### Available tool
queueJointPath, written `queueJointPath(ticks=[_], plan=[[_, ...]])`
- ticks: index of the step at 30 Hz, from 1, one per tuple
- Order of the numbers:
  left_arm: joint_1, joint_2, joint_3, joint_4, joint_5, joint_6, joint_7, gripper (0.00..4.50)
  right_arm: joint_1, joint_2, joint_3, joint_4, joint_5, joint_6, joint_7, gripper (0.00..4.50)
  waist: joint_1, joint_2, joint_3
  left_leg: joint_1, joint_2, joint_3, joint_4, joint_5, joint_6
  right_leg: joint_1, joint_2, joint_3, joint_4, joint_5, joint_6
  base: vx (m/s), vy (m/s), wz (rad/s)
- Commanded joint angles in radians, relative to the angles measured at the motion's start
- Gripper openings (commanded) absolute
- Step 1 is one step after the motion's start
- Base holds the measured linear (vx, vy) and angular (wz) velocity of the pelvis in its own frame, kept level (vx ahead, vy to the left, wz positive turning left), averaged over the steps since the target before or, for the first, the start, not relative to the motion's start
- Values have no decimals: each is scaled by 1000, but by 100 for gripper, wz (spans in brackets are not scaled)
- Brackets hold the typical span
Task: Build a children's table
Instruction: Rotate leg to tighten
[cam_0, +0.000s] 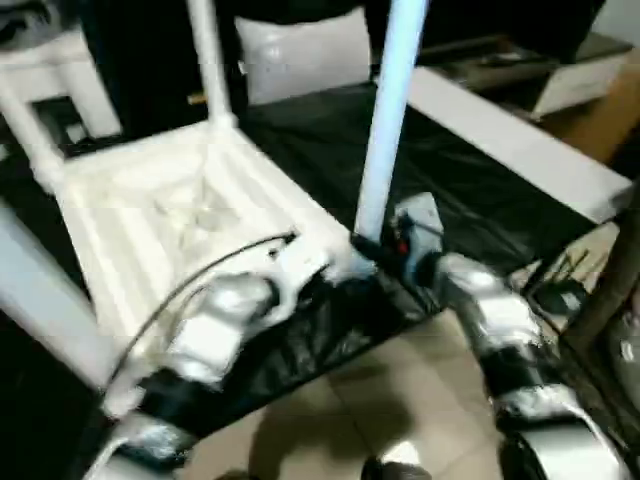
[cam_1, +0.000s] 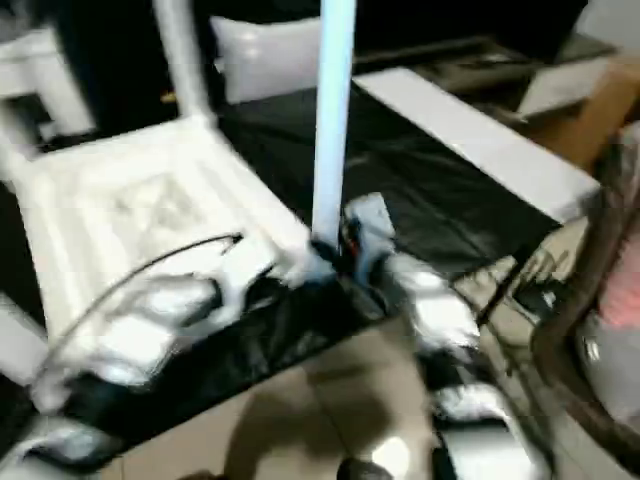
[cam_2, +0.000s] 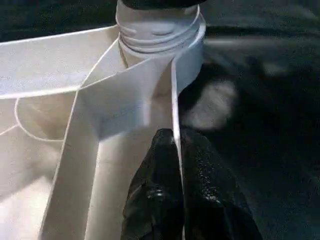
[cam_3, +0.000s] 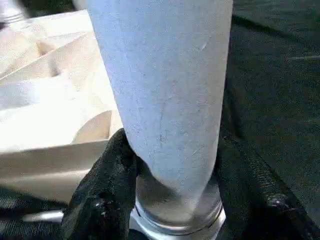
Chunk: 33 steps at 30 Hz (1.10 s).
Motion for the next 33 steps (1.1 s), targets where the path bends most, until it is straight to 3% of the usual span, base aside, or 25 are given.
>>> queueJointPath(ticks=[1,2,3,4,5,6,7,8,9,11,16,18,23,25,26,27,28,29,31,33], plan=[[-41,-69,-44,-67,-47,-67,-7,0,-28,58,23,37,36,-9,1,230,5,-18,-53,117,-71,2,126,-327,3,-111,-94,-1,-281,-1171,59,126,-34,-16],[-44,-64,-46,-68,-39,-66,-6,0,-27,58,25,36,29,-25,-2,251,0,-25,-58,17,-51,-24,72,-273,28,17,-135,15,-238,-1098,64,119,43,-39],[-46,-57,-47,-72,-24,-58,-1,0,-23,56,28,32,11,-43,-2,267,32,13,-91,-28,15,-63,-62,-244,28,86,-84,-3,-146,-642,20,119,43,-39],[-46,-50,-46,-74,-20,-54,-2,0,-18,52,29,25,3,-51,7,275,26,16,-94,-18,17,-61,-65,-237,37,69,-69,-9,-138,-512,-21,0,0,0],[-45,-43,-43,-74,-18,-52,-4,0,-11,47,29,16,0,-59,16,284,25,22,-96,-13,19,-54,-79,-207,48,74,-58,-5,-124,-310,-116,0,0,0],[-45,-43,-43,-74,-18,-52,-4,0,-11,47,29,16,0,-59,16,292,25,16,-87,-17,14,-45,-88,-239,65,73,-51,-2,-129,-292,-155,0,0,0],[-41,-34,-40,-76,-10,-48,-2,0,-3,39,28,4,-4,-77,20,301,22,9,-80,-10,5,-37,-83,-302,67,64,-47,-8,-146,-419,-132,0,0,0],[-38,-19,-42,-71,-4,-52,-5,0,9,24,32,-10,-4,-100,36,301,22,9,-80,-10,5,-37,-83,-302,67,64,-47,-8,-146,-419,-132,0,0,0],[-36,-11,-42,-68,-1,-56,-6,0,16,15,34,-20,-5,-114,44,321,25,14,-81,-8,4,-36,-81,-316,72,62,-56,-12,-163,-499,-94,0,0,0],[-33,17,-41,-56,4,-73,-17,0,43,-11,34,-57,8,-137,84,336,29,15,-85,-17,10,-39,-85,-288,79,67,-56,-12,-158,-465,-85,0,0,0],[-45,88,-20,-8,5,-137,-50,0,139,-84,32,-222,79,-101,236,377,43,11,-85,-19,12,-34,-89,-244,91,69,-49,-4,-148,-390,-106,0,0,0],[-63,144,4,38,5,-196,-63,0,207,-139,41,-320,102,-99,307,393,46,13,-84,-17,13,-33,-90,-238,94,66,-48,-3,-149,-403,-96,0,0,0],[-71,208,80,44,-60,-256,-108,0,291,-190,23,-447,160,-19,341,423,39,10,-82,-28,8,-34,-90,-228,78,71,-48,-11,-159,-451,-65,0,0,0],[-53,231,105,17,-95,-268,-146,0,319,-188,8,-489,167,-23,316,440,40,12,-85,-27,10,-34,-88,-205,75,68,-48,-8,-153,-423,-77,0,0,0],[-46,239,113,9,-107,-261,-157,43,329,-183,2,-504,158,-29,293,448,43,11,-85,-27,12,-33,-89,-193,75,67,-49,-5,-151,-404,-82,0,0,0],[-41,245,120,3,-116,-255,-166,43,337,-180,-2,-516,150,-33,273,448,42,10,-88,-29,15,-32,-90,-154,80,66,-46,-1,-137,-336,-112,0,0,0],[-33,249,131,-5,-127,-255,-169,54,341,-178,-2,-526,147,-19,260,449,41,10,-89,-30,15,-32,-90,-148,82,66,-45,-1,-134,-325,-119,0,0,0],[-17,253,154,-20,-149,-258,-162,54,349,-167,-8,-551,131,12,208,449,43,7,-84,-29,14,-28,-89,-147,86,61,-45,0,-138,-333,-124,0,0,0],[12,244,196,-51,-186,-291,-129,82,353,-156,-7,-586,90,95,119,450,46,14,-89,-33,15,-28,-87,-94,84,62,-43,2,-128,-275,-149,0,0,0],[56,210,244,-100,-201,-303,-41,96,364,-154,16,-635,31,194,41,450,45,15,-85,-32,18,-27,-86,-84,84,58,-36,2,-124,-243,-167,0,0,0]])
